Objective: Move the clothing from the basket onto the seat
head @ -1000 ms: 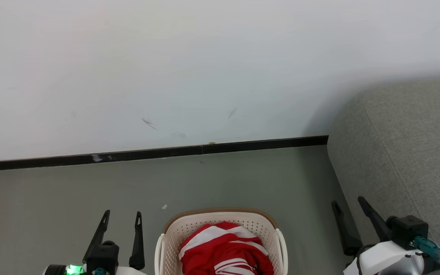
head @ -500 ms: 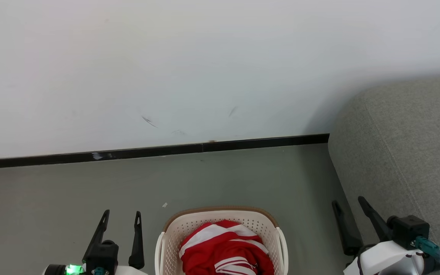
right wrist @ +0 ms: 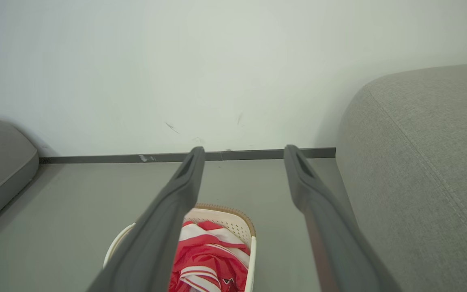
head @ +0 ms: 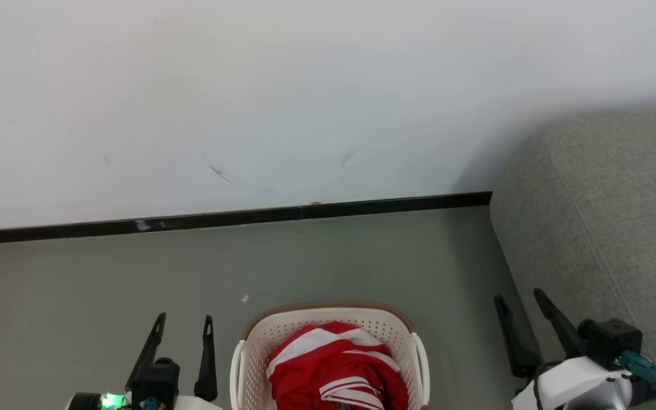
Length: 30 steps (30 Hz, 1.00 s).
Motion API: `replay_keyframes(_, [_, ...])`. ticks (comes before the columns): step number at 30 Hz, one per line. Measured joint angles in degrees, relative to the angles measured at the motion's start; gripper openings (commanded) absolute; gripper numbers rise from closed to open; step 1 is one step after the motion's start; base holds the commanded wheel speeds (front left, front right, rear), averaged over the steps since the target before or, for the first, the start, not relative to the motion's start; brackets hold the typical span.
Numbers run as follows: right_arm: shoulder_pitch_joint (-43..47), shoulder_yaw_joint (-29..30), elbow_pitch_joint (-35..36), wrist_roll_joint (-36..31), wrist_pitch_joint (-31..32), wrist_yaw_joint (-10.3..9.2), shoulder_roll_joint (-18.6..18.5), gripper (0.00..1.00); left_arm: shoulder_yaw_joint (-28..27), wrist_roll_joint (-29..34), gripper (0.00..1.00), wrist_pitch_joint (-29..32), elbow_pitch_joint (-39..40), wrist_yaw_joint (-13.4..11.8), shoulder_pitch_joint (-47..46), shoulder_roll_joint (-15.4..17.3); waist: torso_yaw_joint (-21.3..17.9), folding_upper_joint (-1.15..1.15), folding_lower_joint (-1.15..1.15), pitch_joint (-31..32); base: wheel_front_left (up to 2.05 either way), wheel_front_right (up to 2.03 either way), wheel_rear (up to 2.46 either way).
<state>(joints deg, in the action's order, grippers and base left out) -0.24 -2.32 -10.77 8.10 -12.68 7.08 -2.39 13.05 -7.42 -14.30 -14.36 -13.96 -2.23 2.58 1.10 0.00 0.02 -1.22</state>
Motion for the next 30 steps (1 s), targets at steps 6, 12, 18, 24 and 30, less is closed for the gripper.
replay_keyframes(6, [0.01,0.96,1.23,-0.07,-0.38,0.0,0.02,1.0,1.62,0.94,1.0,0.0,-1.32,1.05,-2.11,0.97,-0.28,0.0,0.0,-0.96,0.0,0.0,0.0])
replay_keyframes(12, [0.03,1.98,3.0,-0.27,-0.53,0.0,0.03,1.0,3.96,2.58,1.0,0.0,-3.88,2.63,-3.71,1.29,-0.71,0.0,0.0,-2.36,0.0,0.0,0.0])
replay_keyframes(18, [0.16,3.42,4.54,-0.35,-0.93,0.0,0.04,1.0,6.19,3.94,1.0,0.03,-5.89,4.22,-5.61,1.54,-1.2,0.0,0.0,-3.85,0.0,0.0,0.0])
replay_keyframes(24, [1.2,4.52,6.03,0.08,-0.94,0.0,0.11,1.0,8.39,5.54,1.0,0.62,-8.65,5.45,-8.76,1.42,-1.91,0.0,0.0,-6.04,0.0,0.0,0.0])
replay_keyframes(30, [1.18,5.82,7.59,0.93,-1.03,0.0,0.13,1.0,10.68,7.3,1.0,1.2,-11.27,7.15,-11.28,1.37,-2.86,0.0,-0.01,-8.65,0.0,0.0,0.0])
